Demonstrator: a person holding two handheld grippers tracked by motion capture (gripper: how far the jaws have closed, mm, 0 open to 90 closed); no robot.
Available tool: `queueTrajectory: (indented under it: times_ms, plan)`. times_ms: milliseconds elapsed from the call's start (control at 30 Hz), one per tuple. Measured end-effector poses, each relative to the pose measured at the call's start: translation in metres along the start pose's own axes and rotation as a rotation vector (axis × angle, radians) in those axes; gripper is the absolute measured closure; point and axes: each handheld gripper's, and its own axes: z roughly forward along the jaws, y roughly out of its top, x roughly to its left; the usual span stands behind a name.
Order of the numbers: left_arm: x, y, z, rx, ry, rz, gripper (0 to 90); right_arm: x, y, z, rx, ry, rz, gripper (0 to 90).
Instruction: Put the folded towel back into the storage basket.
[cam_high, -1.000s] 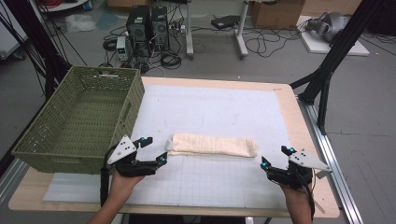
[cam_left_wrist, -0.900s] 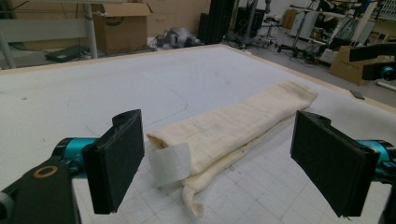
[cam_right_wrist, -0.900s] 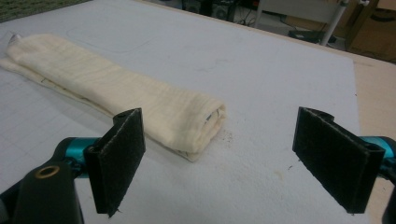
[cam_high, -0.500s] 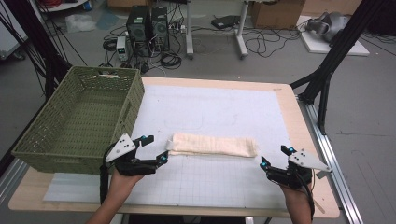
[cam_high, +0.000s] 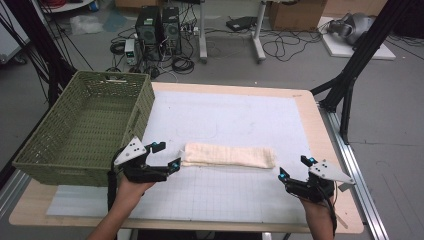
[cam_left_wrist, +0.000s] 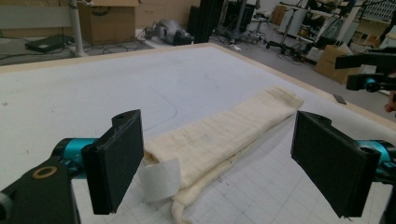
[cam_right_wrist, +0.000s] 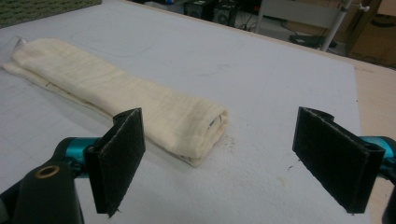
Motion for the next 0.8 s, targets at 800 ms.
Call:
queueTrajectory:
  times_ms: [800]
  plan:
    - [0.010,0.027,0.040,0.051,0.026,0.017,19.0,0.000,-0.001,0.001,0.003,0.005,0.011,15.6]
